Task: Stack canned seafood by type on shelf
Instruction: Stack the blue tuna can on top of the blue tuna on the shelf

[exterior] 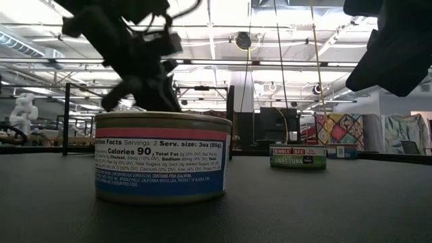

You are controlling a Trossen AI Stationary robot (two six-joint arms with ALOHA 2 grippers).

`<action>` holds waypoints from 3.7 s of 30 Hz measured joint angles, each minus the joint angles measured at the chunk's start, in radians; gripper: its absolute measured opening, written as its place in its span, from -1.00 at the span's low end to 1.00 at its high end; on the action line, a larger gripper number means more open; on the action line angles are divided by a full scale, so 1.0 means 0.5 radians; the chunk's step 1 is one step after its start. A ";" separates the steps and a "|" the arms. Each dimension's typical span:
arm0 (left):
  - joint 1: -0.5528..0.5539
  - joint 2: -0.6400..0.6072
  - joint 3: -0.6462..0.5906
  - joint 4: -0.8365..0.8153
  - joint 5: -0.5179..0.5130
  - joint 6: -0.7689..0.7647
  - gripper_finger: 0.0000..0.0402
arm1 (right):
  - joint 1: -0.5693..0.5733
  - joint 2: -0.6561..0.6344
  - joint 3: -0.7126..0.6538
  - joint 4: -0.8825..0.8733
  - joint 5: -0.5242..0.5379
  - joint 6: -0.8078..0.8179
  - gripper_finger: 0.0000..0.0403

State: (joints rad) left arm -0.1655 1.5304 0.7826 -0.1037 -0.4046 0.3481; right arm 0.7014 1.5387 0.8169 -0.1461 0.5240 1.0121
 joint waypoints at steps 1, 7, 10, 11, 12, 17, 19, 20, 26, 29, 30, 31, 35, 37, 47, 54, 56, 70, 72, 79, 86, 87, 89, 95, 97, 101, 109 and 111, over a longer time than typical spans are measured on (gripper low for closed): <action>0.010 0.043 0.000 0.024 -0.070 0.013 -0.63 | 0.001 0.000 0.000 0.000 -0.002 -0.008 -1.00; 0.077 0.214 -0.001 0.240 -0.205 0.118 -0.44 | 0.001 0.000 0.000 -0.010 -0.003 -0.083 -1.00; 0.091 0.225 -0.001 0.318 -0.234 0.119 -0.31 | 0.001 0.000 0.000 -0.010 -0.003 -0.108 -1.00; 0.098 0.225 -0.001 0.333 -0.246 0.121 -0.26 | 0.001 0.000 0.000 -0.010 -0.003 -0.111 -1.00; 0.111 0.225 -0.001 0.341 -0.249 0.117 -0.21 | 0.001 0.000 0.000 -0.011 -0.004 -0.111 -1.00; 0.171 0.238 -0.001 0.357 -0.188 0.106 -0.06 | 0.001 0.000 0.000 -0.016 -0.003 -0.120 -1.00; 0.189 0.272 0.000 0.390 -0.174 0.108 -0.05 | 0.001 0.000 0.000 -0.017 -0.003 -0.120 -1.00; 0.197 0.284 -0.002 0.391 -0.168 0.112 -0.05 | 0.001 0.000 0.000 -0.019 -0.003 -0.120 -1.00; 0.213 0.414 0.000 0.517 -0.179 0.212 -0.04 | 0.001 0.000 0.000 -0.025 -0.003 -0.117 -1.00; 0.214 0.453 0.000 0.516 -0.203 0.215 -0.04 | 0.001 0.000 -0.001 -0.022 -0.003 -0.117 -1.00; 0.215 0.466 0.000 0.518 -0.203 0.215 -0.04 | 0.001 0.000 -0.001 -0.025 -0.003 -0.118 -1.00; 0.215 0.472 0.000 0.510 -0.203 0.216 -0.04 | 0.001 0.000 -0.001 -0.026 -0.003 -0.119 -1.00; 0.222 0.470 -0.001 0.510 -0.212 0.213 -0.05 | 0.001 0.000 -0.001 -0.026 -0.003 -0.119 -1.00; 0.237 0.470 -0.001 0.510 -0.212 0.213 -0.08 | 0.001 0.000 -0.001 -0.026 -0.003 -0.119 -1.00; 0.279 0.467 0.001 0.512 -0.211 0.212 -0.57 | 0.001 0.000 -0.001 -0.024 -0.003 -0.116 -1.00; 0.265 0.464 0.005 0.526 -0.202 0.206 -0.95 | 0.001 0.000 -0.001 -0.023 -0.003 -0.112 -1.00; 0.237 0.464 0.007 0.519 -0.213 0.206 -0.96 | 0.001 0.000 -0.001 -0.023 -0.004 -0.111 -1.00; -0.148 0.226 0.315 0.002 -0.387 0.085 -0.99 | 0.001 -0.001 0.001 -0.002 -0.011 -0.113 -1.00; -0.166 0.159 0.379 -0.147 -0.408 0.014 -0.99 | 0.001 -0.001 0.002 0.006 -0.011 -0.112 -1.00; -0.129 -0.139 0.409 -0.407 -0.501 -0.152 -0.99 | 0.001 0.000 0.002 0.003 -0.015 -0.112 -1.00; 0.089 -0.441 0.408 -0.762 -0.611 -0.268 -1.00 | 0.001 0.000 0.001 -0.005 -0.017 -0.125 -1.00; 0.133 -0.476 0.408 -0.807 -0.616 -0.268 -1.00 | 0.001 0.000 0.001 -0.003 -0.017 -0.125 -1.00; 0.232 -0.529 0.408 -0.881 -0.616 -0.266 -1.00 | 0.001 0.000 0.001 -0.004 -0.017 -0.126 -1.00; 0.564 -0.708 0.355 -0.943 -0.500 -0.193 -1.00 | 0.001 0.000 0.001 -0.003 -0.017 -0.126 -1.00; 0.696 -0.792 0.306 -0.950 -0.418 -0.164 -1.00 | 0.001 0.000 0.001 -0.003 -0.018 -0.126 -1.00; 0.977 -0.937 0.226 -0.961 -0.317 -0.133 -1.00 | 0.001 0.000 0.001 -0.003 -0.017 -0.160 -1.00; 1.492 -0.966 0.121 -0.884 0.005 -0.049 -1.00 | 0.001 0.000 0.001 -0.002 -0.013 -0.171 -1.00; 1.589 -0.942 0.099 -0.806 0.065 -0.045 -1.00 | 0.001 0.000 0.001 -0.002 -0.012 -0.170 -1.00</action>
State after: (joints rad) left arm 0.6289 1.0596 0.8319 -0.5067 -0.3719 0.3258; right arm 0.7021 1.5387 0.8173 -0.1471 0.5179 0.9272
